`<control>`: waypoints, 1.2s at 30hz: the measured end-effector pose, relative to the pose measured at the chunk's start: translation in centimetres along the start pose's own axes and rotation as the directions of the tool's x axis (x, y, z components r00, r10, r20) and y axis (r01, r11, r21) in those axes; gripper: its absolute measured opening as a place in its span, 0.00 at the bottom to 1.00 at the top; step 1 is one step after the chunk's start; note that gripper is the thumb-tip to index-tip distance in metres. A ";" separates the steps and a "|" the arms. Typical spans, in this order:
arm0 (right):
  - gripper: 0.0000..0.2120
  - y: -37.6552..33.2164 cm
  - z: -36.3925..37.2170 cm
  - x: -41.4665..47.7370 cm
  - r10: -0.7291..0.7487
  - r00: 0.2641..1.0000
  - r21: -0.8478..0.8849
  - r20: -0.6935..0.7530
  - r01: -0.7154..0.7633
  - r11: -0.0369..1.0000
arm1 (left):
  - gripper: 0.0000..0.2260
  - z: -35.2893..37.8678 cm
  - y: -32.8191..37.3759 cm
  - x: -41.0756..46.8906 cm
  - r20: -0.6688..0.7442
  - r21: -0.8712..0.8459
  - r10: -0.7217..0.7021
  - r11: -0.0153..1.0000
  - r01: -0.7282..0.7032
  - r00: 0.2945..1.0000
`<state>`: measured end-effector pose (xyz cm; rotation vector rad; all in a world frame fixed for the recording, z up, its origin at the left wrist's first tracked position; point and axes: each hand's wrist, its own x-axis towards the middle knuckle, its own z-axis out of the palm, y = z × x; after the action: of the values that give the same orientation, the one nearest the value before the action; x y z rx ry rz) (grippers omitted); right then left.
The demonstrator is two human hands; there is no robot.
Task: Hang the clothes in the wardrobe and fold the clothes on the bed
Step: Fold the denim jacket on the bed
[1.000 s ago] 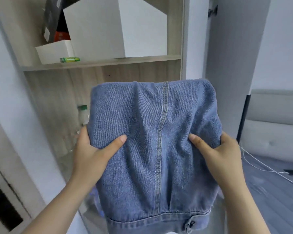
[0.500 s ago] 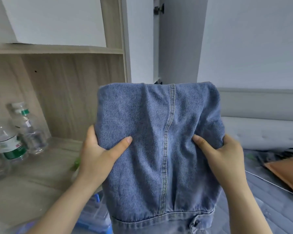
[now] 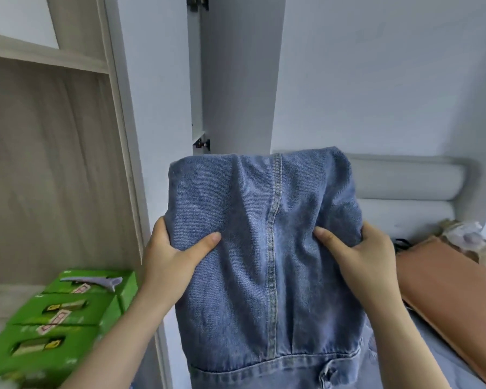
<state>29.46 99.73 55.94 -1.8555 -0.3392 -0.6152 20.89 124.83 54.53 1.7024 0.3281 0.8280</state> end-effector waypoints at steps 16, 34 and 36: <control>0.08 7.4 8.6 15.0 0.027 0.995 -0.010 -0.099 -0.028 1.000 | 0.31 10.5 -4.9 17.1 0.051 0.053 0.015 0.998 -0.017 0.999; 0.12 10.7 24.1 33.4 -0.060 0.990 -0.031 -0.127 0.057 0.998 | 0.23 17.1 -7.5 36.6 -0.107 0.017 0.081 0.997 -0.079 0.991; 0.13 10.3 26.0 35.0 -0.095 0.986 -0.013 -0.136 0.094 0.995 | 0.23 17.1 -7.3 38.3 -0.128 0.047 0.113 0.993 -0.108 0.985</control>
<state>70.01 118.11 60.68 -1.8005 -0.3366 -0.8049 61.16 137.80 59.68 1.7195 0.3433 1.0239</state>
